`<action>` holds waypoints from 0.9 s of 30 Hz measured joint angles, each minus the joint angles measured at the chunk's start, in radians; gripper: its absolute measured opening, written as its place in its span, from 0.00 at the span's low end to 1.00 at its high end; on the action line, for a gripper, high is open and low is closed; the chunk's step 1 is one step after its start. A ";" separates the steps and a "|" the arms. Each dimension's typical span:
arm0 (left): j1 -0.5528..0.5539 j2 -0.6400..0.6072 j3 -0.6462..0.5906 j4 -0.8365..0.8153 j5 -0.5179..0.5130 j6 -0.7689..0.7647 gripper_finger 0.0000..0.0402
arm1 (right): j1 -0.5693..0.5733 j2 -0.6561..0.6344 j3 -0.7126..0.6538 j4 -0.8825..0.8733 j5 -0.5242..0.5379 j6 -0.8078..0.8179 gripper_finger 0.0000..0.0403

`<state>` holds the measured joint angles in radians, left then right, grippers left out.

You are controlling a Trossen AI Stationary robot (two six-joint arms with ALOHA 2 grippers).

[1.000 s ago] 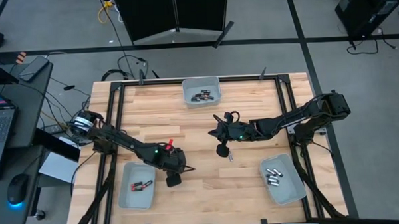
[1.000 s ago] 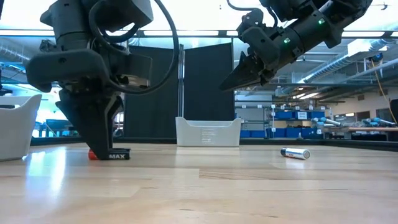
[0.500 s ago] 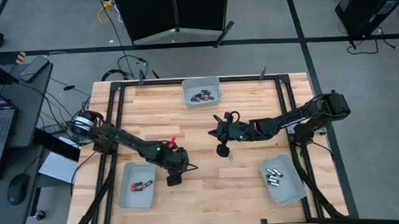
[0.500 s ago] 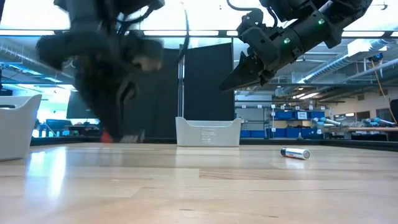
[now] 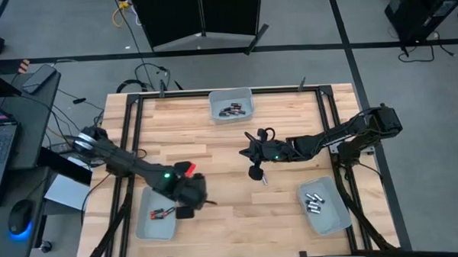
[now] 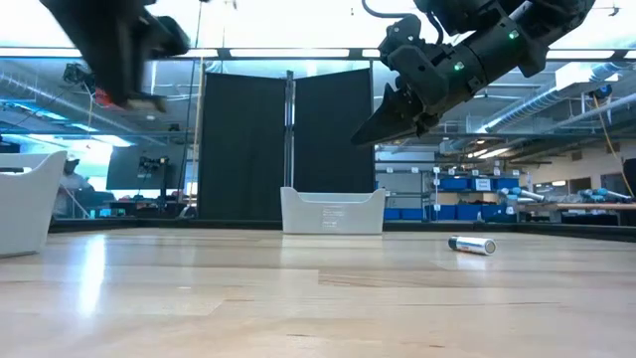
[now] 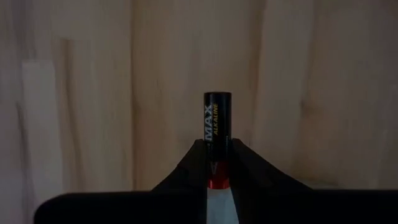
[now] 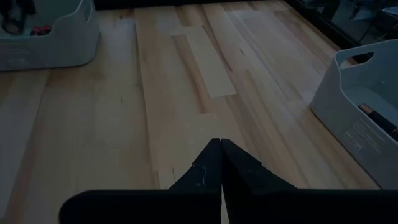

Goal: Sort batteries
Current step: Put the red battery into the bottom left gray bin

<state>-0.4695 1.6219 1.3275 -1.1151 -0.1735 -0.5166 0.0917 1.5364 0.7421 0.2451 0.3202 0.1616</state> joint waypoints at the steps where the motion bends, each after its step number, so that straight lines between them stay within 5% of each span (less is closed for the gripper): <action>1: -0.014 -0.012 -0.004 -0.011 0.005 -0.023 0.12 | 0.000 0.000 0.000 0.000 0.000 0.000 0.02; 15: -0.214 -0.220 -0.246 0.008 0.008 -0.306 0.12 | 0.021 0.000 0.000 -0.003 0.000 0.000 0.02; 27: -0.245 -0.322 -0.523 0.180 0.039 -0.430 0.12 | 0.020 0.000 0.000 0.000 0.000 -0.003 0.02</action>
<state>-0.7147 1.3003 0.8044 -0.9348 -0.1345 -0.9469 0.1120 1.5364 0.7420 0.2454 0.3202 0.1581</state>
